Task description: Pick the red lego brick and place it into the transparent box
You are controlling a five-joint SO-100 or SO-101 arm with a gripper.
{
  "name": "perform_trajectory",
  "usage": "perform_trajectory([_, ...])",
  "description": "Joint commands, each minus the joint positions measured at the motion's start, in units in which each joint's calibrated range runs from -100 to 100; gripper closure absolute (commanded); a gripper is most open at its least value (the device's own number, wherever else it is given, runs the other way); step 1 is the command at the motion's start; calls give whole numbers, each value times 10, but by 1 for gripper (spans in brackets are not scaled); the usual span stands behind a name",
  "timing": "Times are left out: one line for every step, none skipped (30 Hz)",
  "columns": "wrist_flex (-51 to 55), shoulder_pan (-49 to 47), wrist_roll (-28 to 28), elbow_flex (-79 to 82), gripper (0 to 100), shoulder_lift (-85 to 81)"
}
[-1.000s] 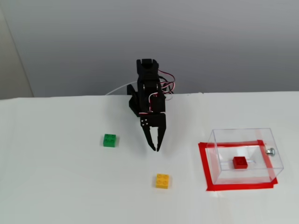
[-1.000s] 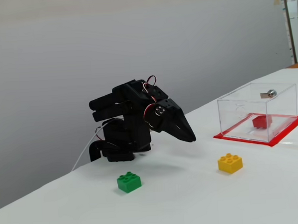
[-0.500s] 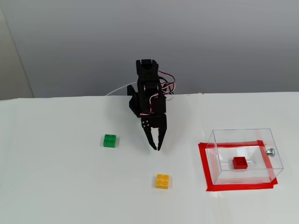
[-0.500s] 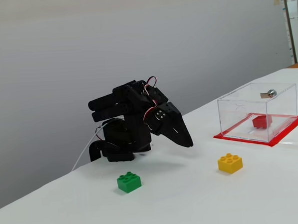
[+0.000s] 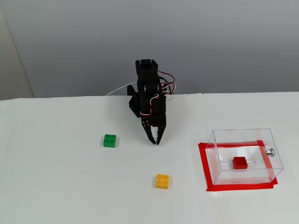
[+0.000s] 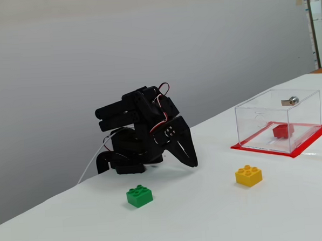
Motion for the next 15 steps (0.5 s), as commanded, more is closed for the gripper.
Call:
perform_trajectory([3,5,2,-9,99,-6])
perform_trajectory([3,5,2,-10,99,-5])
perform_trajectory([2,5,2,-10,98,-5])
perform_trajectory([1,5,2,-10,99,-5])
perform_trajectory([1,5,2,-10,99,-5])
perform_trajectory([1,5,2,-10,99,-5])
perform_trajectory([1,5,2,-10,99,-5])
perform_trajectory([1,5,2,-10,99,-5])
perform_trajectory([1,5,2,-10,99,-5])
perform_trajectory([1,5,2,-10,99,-5])
perform_trajectory([1,5,2,-10,99,-5])
perform_trajectory([1,5,2,-10,99,-5])
perform_trajectory([1,5,2,-10,99,-5])
perform_trajectory([1,5,2,-10,99,-5])
perform_trajectory([1,5,2,-10,99,-5])
